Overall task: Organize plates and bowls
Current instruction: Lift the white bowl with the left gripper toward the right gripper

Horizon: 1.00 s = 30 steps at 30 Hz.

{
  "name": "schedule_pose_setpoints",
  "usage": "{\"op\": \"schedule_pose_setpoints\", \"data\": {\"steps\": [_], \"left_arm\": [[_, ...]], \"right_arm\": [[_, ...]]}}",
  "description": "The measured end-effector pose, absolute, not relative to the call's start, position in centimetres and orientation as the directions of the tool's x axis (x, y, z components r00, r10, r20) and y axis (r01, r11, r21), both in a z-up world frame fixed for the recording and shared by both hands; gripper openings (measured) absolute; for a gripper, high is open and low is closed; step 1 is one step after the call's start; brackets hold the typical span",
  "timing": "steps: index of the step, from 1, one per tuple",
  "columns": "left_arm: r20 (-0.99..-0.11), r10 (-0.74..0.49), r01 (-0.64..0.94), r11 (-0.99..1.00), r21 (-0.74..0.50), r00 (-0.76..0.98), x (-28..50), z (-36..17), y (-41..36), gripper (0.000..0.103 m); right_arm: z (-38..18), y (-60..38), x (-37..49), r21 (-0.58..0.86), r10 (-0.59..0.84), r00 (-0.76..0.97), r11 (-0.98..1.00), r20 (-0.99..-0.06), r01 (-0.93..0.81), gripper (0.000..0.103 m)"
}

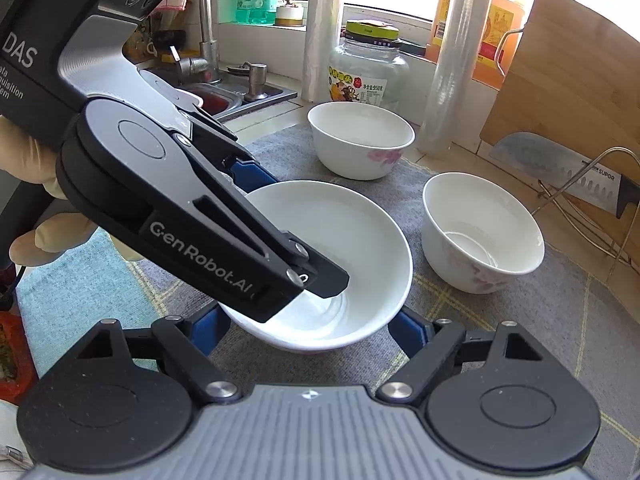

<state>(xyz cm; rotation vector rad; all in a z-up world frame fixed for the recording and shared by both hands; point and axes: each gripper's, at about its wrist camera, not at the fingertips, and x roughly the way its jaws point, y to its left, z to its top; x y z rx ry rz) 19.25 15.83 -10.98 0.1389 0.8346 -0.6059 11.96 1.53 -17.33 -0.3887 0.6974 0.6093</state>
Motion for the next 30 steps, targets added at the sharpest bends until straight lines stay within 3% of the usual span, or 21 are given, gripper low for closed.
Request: {"op": "schedule_pose_setpoints", "data": {"steps": [30], "left_arm": [[-0.705,-0.542,0.660,0.738,-0.140,0.457,16.9,-9.6,4.8,0.065]], "right_arm": [[-15.8,-9.2,9.4,-0.135,0.307,0.646,0.830,-0.699,-0.541,0.089]]}}
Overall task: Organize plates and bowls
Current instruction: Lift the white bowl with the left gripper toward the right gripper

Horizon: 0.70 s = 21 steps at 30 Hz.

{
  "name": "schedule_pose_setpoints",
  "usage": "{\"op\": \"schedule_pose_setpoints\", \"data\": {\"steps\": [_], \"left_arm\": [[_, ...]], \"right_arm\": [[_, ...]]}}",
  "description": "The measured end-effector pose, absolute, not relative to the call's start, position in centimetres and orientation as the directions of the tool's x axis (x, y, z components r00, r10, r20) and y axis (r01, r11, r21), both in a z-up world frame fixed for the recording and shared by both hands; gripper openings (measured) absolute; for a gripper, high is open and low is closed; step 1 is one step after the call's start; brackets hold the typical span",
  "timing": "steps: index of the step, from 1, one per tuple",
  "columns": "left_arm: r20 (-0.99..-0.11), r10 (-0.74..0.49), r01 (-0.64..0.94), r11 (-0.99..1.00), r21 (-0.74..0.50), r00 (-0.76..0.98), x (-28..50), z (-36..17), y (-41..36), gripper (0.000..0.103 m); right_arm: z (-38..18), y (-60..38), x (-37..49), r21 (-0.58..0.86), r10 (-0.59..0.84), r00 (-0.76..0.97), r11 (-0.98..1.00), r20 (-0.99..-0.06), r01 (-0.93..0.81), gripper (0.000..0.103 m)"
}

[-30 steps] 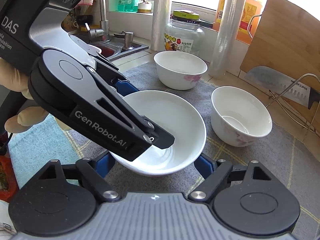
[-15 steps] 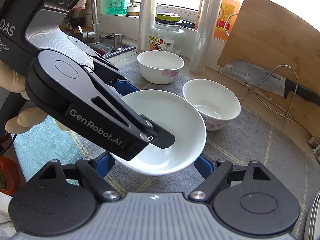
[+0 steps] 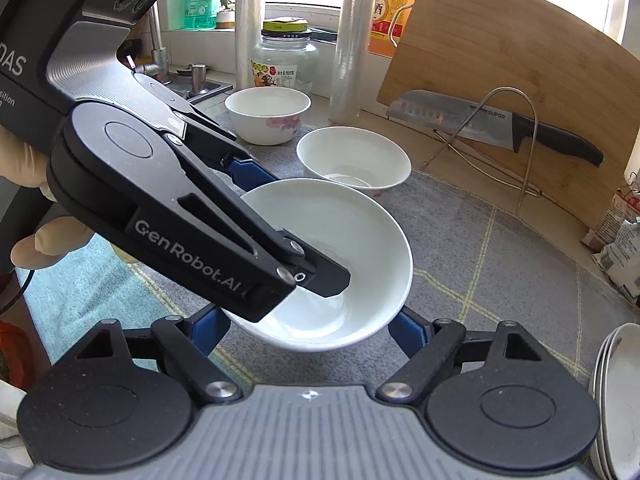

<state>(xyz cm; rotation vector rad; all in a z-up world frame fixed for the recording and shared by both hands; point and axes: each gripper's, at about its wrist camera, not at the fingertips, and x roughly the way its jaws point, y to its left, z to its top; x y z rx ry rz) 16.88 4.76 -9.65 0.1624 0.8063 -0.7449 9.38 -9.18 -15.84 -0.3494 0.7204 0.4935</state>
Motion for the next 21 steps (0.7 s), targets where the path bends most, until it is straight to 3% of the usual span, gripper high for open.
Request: {"op": "schedule_pose_setpoints", "data": {"steps": [21], "left_arm": [[-0.721,-0.572,0.699,0.695,-0.171,0.392,17.4,-11.2,0.1,0.065]], "right_arm": [[-16.8,-12.5,9.5,-0.128,0.250,0.639,0.865,-0.727,-0.484,0.089]]}}
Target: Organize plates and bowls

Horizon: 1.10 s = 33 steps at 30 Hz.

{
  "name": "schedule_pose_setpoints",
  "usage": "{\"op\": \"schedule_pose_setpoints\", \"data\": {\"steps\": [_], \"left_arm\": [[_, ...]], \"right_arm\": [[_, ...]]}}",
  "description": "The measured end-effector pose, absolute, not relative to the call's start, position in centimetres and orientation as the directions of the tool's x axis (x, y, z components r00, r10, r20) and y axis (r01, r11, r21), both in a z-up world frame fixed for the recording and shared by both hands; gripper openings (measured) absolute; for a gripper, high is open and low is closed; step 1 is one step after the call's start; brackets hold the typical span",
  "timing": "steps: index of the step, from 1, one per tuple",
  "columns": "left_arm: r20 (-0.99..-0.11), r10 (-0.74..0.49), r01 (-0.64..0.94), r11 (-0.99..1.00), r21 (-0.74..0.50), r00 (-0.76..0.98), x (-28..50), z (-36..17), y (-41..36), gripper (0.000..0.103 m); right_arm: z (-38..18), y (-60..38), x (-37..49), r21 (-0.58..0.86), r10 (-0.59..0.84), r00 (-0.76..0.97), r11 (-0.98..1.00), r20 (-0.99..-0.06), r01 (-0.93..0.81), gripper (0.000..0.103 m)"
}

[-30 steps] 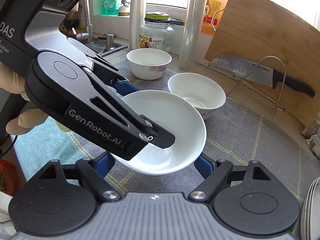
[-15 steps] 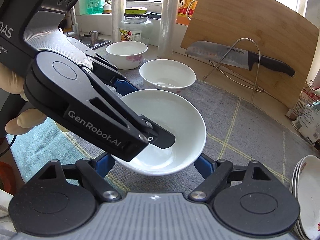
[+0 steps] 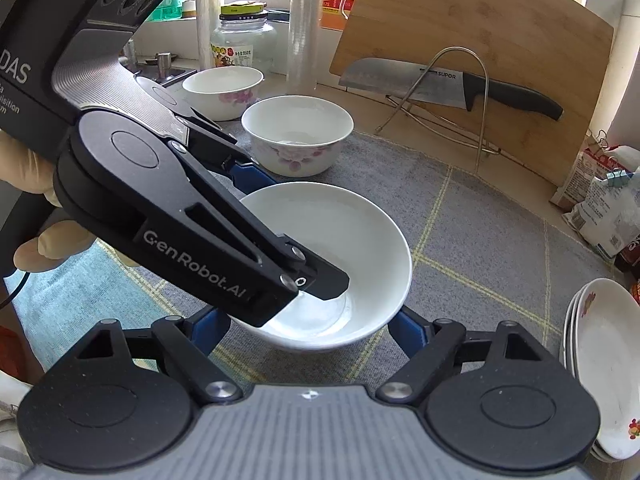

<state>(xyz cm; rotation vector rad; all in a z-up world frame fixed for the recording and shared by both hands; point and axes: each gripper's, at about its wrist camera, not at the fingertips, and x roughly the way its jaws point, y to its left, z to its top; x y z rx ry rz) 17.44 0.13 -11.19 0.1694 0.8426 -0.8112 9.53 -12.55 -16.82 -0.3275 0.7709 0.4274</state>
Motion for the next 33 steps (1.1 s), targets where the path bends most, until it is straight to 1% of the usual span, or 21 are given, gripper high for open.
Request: {"op": "schedule_pose_setpoints", "data": {"steps": [10,20,21,23,24,25,27,30,33], "left_arm": [[-0.728,-0.574,0.689,0.697,-0.196,0.374,17.8,-12.0,-0.2,0.065],[-0.731,-0.572,0.688,0.698,-0.196,0.372,18.0,-12.2,-0.3,0.065],[-0.730,-0.574,0.689,0.697,-0.197,0.371,18.0,-12.2,-0.3,0.068],[-0.725,-0.587,0.695,0.687,-0.210,0.361,17.9,-12.2,-0.3,0.078],[-0.720,-0.590,0.698,0.685,-0.208,0.365,17.8,-12.2,-0.3,0.084],[-0.716,-0.591,0.702,0.684,-0.200,0.372,17.6,-12.1,-0.3,0.089],[-0.711,-0.587,0.701,0.688,-0.187,0.386,17.4,-11.9,-0.2,0.090],[-0.702,-0.587,0.691,0.698,-0.187,0.403,17.3,-11.6,0.3,0.091],[-0.689,-0.586,0.673,0.715,-0.191,0.427,17.1,-11.1,1.0,0.092]], "right_arm": [[-17.6,-13.2,10.2,-0.106,0.252,0.617,0.869,-0.745,-0.483,0.089],[-17.9,-13.2,10.5,-0.099,0.255,0.609,0.868,-0.751,-0.486,0.089],[-17.9,-13.2,10.5,-0.098,0.255,0.608,0.869,-0.751,-0.485,0.089],[-17.9,-13.2,10.5,-0.092,0.262,0.608,0.869,-0.750,-0.487,0.089],[-17.9,-13.2,10.5,-0.080,0.271,0.603,0.868,-0.750,-0.490,0.092],[-17.9,-13.3,10.5,-0.078,0.273,0.602,0.868,-0.750,-0.491,0.094],[-17.7,-13.4,10.3,-0.081,0.276,0.621,0.872,-0.734,-0.483,0.103],[-17.5,-13.8,10.4,-0.051,0.293,0.613,0.875,-0.733,-0.480,0.103],[-17.5,-13.8,10.2,-0.054,0.290,0.613,0.876,-0.735,-0.479,0.103]]}}
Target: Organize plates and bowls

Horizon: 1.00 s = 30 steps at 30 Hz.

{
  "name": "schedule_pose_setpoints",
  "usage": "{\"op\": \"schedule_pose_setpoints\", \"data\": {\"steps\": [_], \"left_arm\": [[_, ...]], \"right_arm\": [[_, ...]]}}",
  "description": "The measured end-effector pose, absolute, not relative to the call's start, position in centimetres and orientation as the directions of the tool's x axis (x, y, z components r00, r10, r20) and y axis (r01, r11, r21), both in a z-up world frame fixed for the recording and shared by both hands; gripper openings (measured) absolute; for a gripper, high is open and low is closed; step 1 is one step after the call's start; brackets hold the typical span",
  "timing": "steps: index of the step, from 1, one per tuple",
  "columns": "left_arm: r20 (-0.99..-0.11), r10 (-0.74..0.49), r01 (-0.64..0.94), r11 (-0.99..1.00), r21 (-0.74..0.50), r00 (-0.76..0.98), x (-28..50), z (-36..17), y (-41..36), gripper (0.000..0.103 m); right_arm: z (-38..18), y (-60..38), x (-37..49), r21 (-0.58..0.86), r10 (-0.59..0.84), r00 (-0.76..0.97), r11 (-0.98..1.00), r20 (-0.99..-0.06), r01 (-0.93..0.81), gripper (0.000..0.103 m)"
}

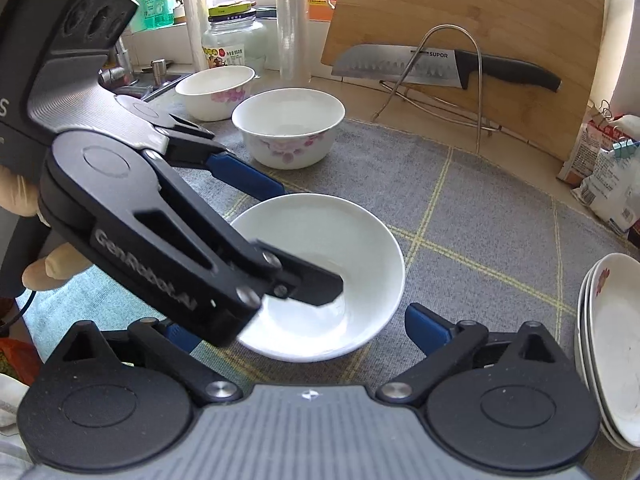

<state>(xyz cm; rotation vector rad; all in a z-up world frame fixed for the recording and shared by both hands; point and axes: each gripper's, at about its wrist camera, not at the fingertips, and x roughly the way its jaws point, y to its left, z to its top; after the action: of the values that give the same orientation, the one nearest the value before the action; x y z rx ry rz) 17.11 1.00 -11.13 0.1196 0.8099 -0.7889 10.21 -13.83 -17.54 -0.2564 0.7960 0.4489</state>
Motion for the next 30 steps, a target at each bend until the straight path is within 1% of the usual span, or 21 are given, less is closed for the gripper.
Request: {"op": "schedule_pose_setpoints", "data": {"steps": [4,12,17,24,30], "left_arm": [[-0.661,-0.569,0.642,0.748,-0.169,0.489,16.4,-10.2,2.2,0.094],[-0.606,-0.475,0.533,0.840,-0.098,0.637,15.1,-8.8,5.3,0.095],[-0.605,-0.426,0.468,0.878,-0.099,0.672,15.0,-9.0,7.1,0.095],[-0.606,-0.353,0.397,0.916,-0.067,0.713,15.8,-9.9,8.8,0.095],[-0.596,-0.328,0.361,0.930,-0.068,0.733,17.2,-10.6,9.4,0.095]], "right_arm": [[-17.2,-13.9,9.8,-0.058,0.292,0.616,0.874,-0.732,-0.483,0.103],[-15.5,-14.6,9.7,-0.056,0.295,0.638,0.881,-0.711,-0.469,0.103],[-14.8,-14.8,10.3,-0.049,0.298,0.643,0.885,-0.705,-0.463,0.103],[-14.0,-14.2,12.1,-0.018,0.325,0.629,0.880,-0.706,-0.476,0.103],[-13.1,-13.4,14.1,-0.007,0.345,0.621,0.871,-0.704,-0.492,0.103]]}}
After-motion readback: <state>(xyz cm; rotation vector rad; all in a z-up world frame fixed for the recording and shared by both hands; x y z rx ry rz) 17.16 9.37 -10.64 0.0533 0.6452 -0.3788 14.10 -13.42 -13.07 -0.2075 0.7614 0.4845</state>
